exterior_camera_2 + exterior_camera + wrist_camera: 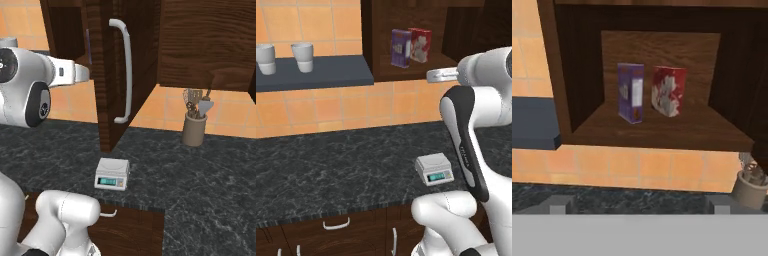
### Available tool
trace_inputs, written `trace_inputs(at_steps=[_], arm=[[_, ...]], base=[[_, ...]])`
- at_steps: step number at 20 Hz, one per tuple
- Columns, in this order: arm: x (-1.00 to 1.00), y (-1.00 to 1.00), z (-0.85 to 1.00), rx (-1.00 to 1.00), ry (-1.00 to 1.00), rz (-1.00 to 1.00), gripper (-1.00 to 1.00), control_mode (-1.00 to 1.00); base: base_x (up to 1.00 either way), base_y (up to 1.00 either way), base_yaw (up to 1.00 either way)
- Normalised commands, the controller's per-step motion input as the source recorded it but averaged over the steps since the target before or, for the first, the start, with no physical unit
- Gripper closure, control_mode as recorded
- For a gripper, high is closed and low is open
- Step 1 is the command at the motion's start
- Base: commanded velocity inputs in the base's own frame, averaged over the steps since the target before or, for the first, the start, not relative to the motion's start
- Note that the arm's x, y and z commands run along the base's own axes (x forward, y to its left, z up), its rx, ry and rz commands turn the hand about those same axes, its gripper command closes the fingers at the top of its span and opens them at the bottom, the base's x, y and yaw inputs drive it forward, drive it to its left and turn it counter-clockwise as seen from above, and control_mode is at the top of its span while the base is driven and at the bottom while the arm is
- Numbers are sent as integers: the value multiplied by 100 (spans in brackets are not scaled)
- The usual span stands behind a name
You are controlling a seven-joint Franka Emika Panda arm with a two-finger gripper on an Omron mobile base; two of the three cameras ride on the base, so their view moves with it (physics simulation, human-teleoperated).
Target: Pick the cereal and place it on the digital scale for weighing, and close the cabinet.
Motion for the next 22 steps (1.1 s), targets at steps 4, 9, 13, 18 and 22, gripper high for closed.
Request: trace_inputs(at_steps=[4,9,13,18,22], arm=[[8,0,8,2,-23,3,-100,-100],[22,-6,24,1,7,0,-100,-100],[26,0,17,0,5,0,-100,-100],[31,0,9,0,0,0,-100,-100],[39,0,1,0,0,0,-100,-100]], base=[[0,0,0],[0,0,0],[0,0,0],[0,0,0],[0,0,0]])
